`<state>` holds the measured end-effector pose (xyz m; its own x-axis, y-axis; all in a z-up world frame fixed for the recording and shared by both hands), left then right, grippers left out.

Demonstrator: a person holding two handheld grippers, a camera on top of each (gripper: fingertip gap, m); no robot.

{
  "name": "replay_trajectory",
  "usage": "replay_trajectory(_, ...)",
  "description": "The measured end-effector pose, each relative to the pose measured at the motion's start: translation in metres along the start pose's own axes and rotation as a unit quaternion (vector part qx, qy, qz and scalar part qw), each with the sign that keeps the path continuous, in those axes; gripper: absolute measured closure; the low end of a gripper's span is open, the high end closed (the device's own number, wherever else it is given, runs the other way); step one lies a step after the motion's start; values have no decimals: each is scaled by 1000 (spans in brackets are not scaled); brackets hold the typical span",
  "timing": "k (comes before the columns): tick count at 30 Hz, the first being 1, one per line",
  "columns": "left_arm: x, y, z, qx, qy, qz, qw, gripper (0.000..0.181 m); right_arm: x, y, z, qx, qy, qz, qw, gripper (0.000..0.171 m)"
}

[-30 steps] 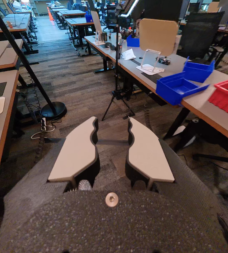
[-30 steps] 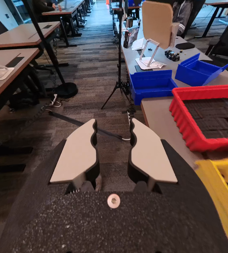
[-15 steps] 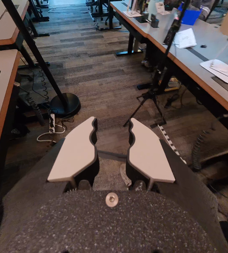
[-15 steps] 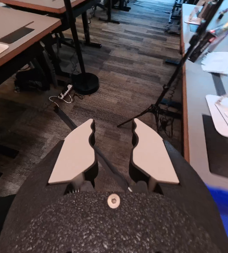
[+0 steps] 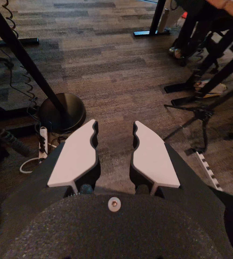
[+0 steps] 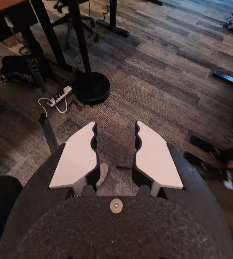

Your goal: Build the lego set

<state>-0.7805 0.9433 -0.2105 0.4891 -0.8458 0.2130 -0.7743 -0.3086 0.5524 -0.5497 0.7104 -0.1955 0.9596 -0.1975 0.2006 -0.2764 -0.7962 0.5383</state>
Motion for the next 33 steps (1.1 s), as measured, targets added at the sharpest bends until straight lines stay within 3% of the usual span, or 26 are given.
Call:
replay_trajectory(5, -94, -195, 68, -17, 17, -13, 1000, 135, 34, -182, 45, 29, 0, -7, 1000, 120)
replay_trajectory(9, -174, -348, 144, -27, 12, -24, 999, 136, 52, -307, 109, 46, 14, -12, 999, 120)
replay_trajectory(13, -250, -478, 231, -62, 1, -46, 997, 136, 81, -398, 180, 46, 38, -13, 998, 119)
replay_trajectory(16, -293, -555, 291, -93, 9, -63, 994, 136, 107, -438, 219, 41, 55, -14, 998, 119)
replay_trajectory(20, -331, -618, 344, -129, 14, -81, 988, 135, 140, -458, 257, 19, 67, -1, 998, 119)
replay_trajectory(24, -353, -653, 363, -138, 7, -100, 985, 134, 164, -451, 278, -7, 77, 22, 997, 120)
replay_trajectory(27, -356, -669, 366, -149, 3, -102, 984, 140, 174, -442, 283, -27, 82, 35, 996, 120)
replay_trajectory(29, -362, -673, 366, -155, -1, -130, 979, 155, 178, -437, 283, -32, 81, 40, 995, 121)
replay_trajectory(33, -350, -668, 356, -140, -12, -99, 985, 155, 176, -429, 273, -12, 76, 49, 996, 121)
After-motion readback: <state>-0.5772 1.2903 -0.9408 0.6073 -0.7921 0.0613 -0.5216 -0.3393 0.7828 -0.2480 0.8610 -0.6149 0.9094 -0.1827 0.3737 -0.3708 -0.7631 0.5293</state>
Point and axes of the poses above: each gripper's, where its closed fingertips meet, y back along the fingers, z out of its underside, x = y × z across the jaws, the point moved 5 cm from there along y, back along the fingers, and after that the axes turned 10 degrees about y, right-handed, at the moved point
